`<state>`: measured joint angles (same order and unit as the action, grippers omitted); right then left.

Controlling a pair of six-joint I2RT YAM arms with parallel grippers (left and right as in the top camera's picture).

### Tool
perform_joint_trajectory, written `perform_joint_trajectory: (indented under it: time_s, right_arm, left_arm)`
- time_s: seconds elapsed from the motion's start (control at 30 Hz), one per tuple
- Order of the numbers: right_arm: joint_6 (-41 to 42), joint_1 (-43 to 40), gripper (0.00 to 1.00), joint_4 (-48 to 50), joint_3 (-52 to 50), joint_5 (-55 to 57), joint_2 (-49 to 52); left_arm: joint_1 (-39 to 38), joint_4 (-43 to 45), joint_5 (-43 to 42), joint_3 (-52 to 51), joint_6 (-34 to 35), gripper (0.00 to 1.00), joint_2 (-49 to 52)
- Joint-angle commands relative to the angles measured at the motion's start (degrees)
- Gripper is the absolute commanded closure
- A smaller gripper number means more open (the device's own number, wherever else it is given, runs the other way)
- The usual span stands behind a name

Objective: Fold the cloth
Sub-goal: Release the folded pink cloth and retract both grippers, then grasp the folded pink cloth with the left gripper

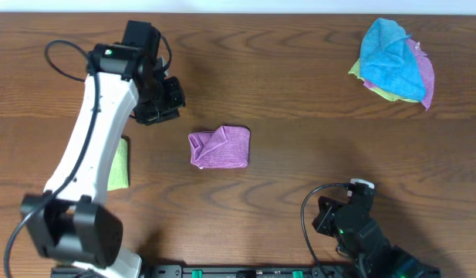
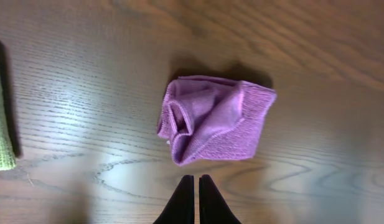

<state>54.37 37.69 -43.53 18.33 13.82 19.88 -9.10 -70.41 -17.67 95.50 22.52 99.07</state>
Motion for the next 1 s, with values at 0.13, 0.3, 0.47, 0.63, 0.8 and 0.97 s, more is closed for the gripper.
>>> perform_joint_trajectory:
  time_s: [0.13, 0.3, 0.47, 0.63, 0.8, 0.97]
  right_arm:
    - [1.33, -0.24, 0.82, 2.08, -2.29, 12.22, -0.59]
    - [1.36, -0.24, 0.01, 1.97, -2.29, 23.19, -0.59]
    - [1.31, -0.24, 0.01, 1.29, -2.29, 32.52, -0.50]
    - [1.31, -0.24, 0.01, 0.44, -2.29, 31.56, -0.48]
    - [1.33, -0.24, 0.01, 0.46, -2.29, 28.06, -0.48]
    - [1.31, -0.24, 0.01, 0.44, -2.29, 24.70, -0.48]
  left_arm:
    - [0.13, 0.68, 0.13, 1.22, 2.03, 0.94, -5.88]
    - [0.13, 0.57, 0.24, 0.81, 3.58, 0.94, -7.39]
    - [0.09, 0.37, 0.26, -2.67, 5.99, 0.94, -8.22]
    - [0.11, 3.58, 0.26, -12.76, 9.22, 0.94, -13.44]
    - [0.13, 12.81, -0.02, -27.85, 15.45, 0.82, -24.44]
    - [0.13, 22.53, -3.15, -41.59, 22.91, 0.65, -32.54]
